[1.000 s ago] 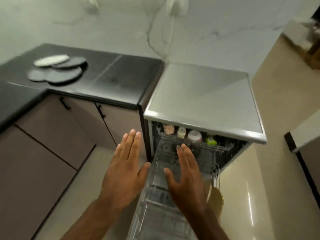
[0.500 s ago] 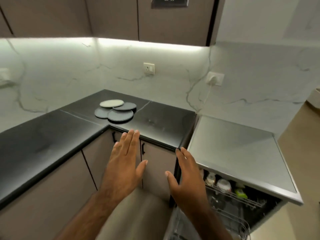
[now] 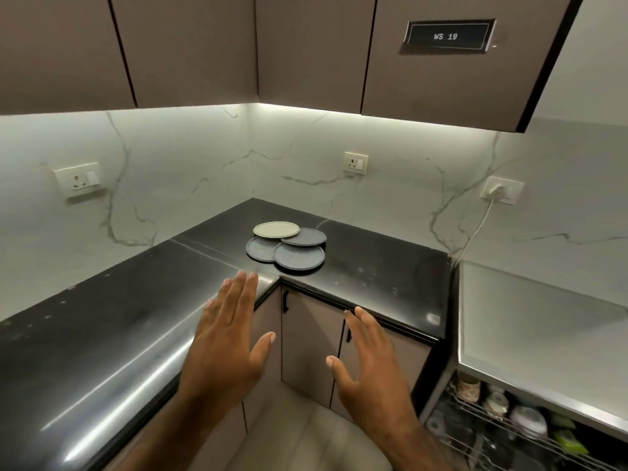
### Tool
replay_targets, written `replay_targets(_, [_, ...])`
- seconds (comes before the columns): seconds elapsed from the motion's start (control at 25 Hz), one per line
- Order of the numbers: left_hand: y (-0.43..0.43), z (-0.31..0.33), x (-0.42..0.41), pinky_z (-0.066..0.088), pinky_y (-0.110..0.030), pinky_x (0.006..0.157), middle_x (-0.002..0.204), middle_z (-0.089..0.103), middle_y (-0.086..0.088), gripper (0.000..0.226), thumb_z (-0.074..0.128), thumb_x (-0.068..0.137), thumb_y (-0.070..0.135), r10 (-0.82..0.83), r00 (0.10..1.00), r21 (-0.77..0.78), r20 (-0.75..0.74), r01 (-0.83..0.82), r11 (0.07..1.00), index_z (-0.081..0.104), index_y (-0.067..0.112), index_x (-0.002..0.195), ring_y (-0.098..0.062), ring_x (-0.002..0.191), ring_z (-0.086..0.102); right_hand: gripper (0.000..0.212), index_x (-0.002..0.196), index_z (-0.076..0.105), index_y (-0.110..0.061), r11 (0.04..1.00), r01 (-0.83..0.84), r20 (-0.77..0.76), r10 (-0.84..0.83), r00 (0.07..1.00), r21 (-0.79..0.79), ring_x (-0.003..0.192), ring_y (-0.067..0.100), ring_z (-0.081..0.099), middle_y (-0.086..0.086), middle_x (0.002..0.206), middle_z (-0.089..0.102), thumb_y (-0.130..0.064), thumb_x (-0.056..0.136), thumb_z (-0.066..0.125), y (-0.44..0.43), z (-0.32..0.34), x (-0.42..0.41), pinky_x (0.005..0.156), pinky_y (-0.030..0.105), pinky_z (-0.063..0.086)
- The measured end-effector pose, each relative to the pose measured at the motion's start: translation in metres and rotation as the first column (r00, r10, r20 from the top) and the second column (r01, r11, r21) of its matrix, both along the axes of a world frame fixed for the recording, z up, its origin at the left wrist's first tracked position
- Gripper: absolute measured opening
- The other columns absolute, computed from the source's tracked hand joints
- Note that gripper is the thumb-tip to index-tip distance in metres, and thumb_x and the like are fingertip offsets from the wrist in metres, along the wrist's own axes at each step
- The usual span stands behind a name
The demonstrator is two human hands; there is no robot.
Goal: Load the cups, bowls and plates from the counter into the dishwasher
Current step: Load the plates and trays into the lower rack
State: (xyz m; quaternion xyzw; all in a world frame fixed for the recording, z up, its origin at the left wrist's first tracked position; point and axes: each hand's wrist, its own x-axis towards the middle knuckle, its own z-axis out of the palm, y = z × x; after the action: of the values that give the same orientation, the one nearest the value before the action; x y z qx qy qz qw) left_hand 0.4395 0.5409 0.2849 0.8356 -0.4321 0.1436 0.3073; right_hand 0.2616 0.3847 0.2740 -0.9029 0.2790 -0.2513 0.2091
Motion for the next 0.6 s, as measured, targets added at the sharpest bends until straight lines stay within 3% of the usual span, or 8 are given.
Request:
replay_targets(0.24, [-0.025, -0.006, 0.054, 0.005, -0.037, 0.126, 0.17, -0.004, 0.008, 0.1, 0.066, 0.092, 0.045, -0.023, 0.999, 0.007, -0.022, 0.023, 1.0, -0.006, 0.033, 0.162, -0.009, 0.157, -0.008, 0.078, 0.158, 0.005, -0.042, 0.999, 0.038, -0.013, -0.038, 0.999, -0.036, 0.142, -0.009, -0.01, -0.021, 0.165, 0.0, -0.054, 0.096, 0.053, -0.031, -0.002, 0.057, 0.115, 0.02, -0.002])
replay_targets(0.6, [-0.132, -0.027, 0.155, 0.008, -0.039, 0.126, 0.17, 0.0, 0.003, 0.1, 0.067, 0.092, 0.046, -0.004, 1.0, 0.069, -0.004, 0.004, 0.998, -0.001, 0.03, 0.163, -0.015, 0.158, -0.003, 0.075, 0.156, 0.023, -0.038, 0.999, -0.042, 0.02, 0.043, 0.999, -0.023, 0.152, 0.012, 0.014, -0.01, 0.165, 0.016, -0.045, 0.093, 0.063, -0.141, -0.015, 0.169, 0.122, 0.036, 0.026])
